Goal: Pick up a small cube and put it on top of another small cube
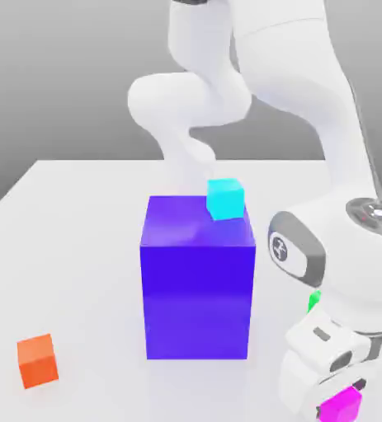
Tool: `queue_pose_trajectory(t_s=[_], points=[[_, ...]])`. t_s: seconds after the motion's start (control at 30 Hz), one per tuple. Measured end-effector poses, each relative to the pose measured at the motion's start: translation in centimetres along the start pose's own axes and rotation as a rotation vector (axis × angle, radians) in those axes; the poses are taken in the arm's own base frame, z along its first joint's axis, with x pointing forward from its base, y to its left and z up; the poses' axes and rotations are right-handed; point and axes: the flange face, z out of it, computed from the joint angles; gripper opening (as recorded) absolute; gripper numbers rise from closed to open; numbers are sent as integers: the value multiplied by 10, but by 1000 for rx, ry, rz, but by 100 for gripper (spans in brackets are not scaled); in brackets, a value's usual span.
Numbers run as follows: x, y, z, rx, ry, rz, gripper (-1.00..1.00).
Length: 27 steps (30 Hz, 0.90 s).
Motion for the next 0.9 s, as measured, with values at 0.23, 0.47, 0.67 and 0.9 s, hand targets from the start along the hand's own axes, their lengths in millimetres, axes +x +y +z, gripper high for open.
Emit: queue_pose_trajectory(t_s=[0.23, 0.47, 0.67, 0.9], points=[[0, 0, -30, 0, 0, 0, -100], [-82, -16, -83, 1, -4, -169, -100], [-180, -13, -103, -1, -3, -378, -100], [-204, 0, -62, -3, 1, -427, -100]])
